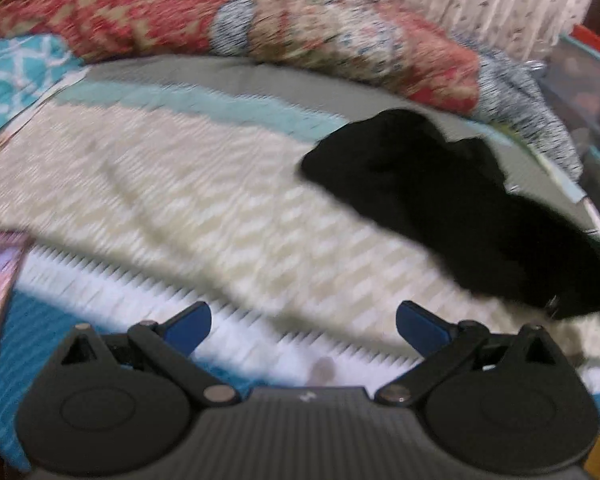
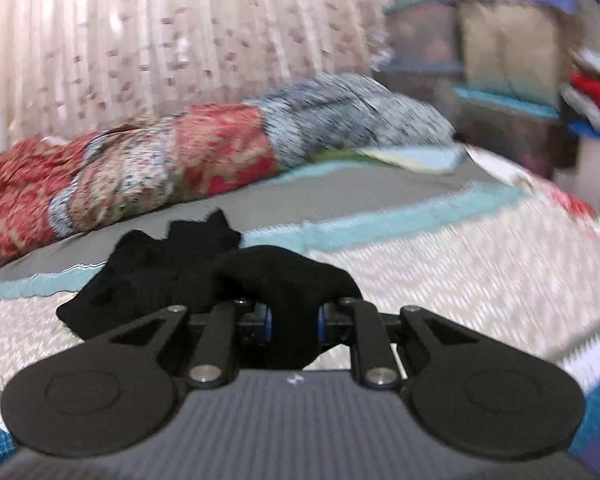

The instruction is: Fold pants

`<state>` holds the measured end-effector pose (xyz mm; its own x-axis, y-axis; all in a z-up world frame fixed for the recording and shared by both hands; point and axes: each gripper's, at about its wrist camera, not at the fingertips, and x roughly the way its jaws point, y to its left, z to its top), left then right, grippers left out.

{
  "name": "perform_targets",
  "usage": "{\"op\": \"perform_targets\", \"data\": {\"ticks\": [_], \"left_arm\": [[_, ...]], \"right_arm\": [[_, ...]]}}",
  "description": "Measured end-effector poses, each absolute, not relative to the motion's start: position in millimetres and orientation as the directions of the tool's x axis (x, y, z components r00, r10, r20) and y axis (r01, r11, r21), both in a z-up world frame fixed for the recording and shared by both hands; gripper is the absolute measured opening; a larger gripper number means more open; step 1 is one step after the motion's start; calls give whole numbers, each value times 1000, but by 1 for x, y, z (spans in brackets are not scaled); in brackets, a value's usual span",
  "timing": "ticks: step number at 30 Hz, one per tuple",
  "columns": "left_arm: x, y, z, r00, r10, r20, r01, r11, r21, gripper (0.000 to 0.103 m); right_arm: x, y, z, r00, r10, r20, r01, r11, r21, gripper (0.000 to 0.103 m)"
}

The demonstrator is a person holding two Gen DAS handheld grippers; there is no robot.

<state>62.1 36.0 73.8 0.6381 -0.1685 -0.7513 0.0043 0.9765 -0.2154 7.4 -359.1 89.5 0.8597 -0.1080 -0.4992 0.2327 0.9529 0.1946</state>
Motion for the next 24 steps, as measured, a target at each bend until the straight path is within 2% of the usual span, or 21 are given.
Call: {"op": "perform_targets", "data": {"ticks": [3,5,7,9,11,13,15,17,18,20,22,23,24], "left_arm": [[89,7,75,615,-220,-757,40,968,-249,102],[96,-7,73,609,-254,-751,74,961,-265,102],[110,-20,72,616,-234,-752,95,970,-224,102],[129,-24,68,634,-156,-757,74,987,-142,103],[153,-19,61,617,-102,-780,14,993,-118,103],[176,-8,50,576,-107,-811,-60,983,-173,103],[194,1,37,536,-156,-829,-124,958,-260,103],[211,1,21,497,-230,-837,-153,926,-345,103],[217,-3,13,475,-254,-842,-157,917,-365,103],[225,-16,-3,443,-242,-863,-165,924,-344,103],[228,-31,-5,468,-165,-868,-164,949,-269,101],[228,-40,-3,482,-130,-866,-154,961,-230,88],[228,-46,2,490,-96,-866,-152,969,-194,60]], "right_arm": [[-4,-364,77,845,-100,-525,260,935,241,21],[-22,-368,81,862,-149,-485,288,931,226,21],[-32,-377,94,872,-265,-410,353,923,154,21],[-36,-398,103,856,-360,-370,435,889,141,21],[-33,-422,103,833,-386,-396,482,858,178,26],[-23,-440,96,820,-337,-462,474,852,221,27],[-13,-445,81,811,-247,-531,442,853,279,34],[-8,-447,61,801,-177,-572,430,835,344,62],[-14,-444,55,802,-178,-571,438,825,358,67],[-18,-441,44,797,-204,-569,463,811,358,83],[-12,-444,37,777,-205,-595,482,802,353,87],[-8,-446,33,768,-194,-610,487,796,359,87],[-13,-450,30,765,-184,-618,489,790,370,87]]}}
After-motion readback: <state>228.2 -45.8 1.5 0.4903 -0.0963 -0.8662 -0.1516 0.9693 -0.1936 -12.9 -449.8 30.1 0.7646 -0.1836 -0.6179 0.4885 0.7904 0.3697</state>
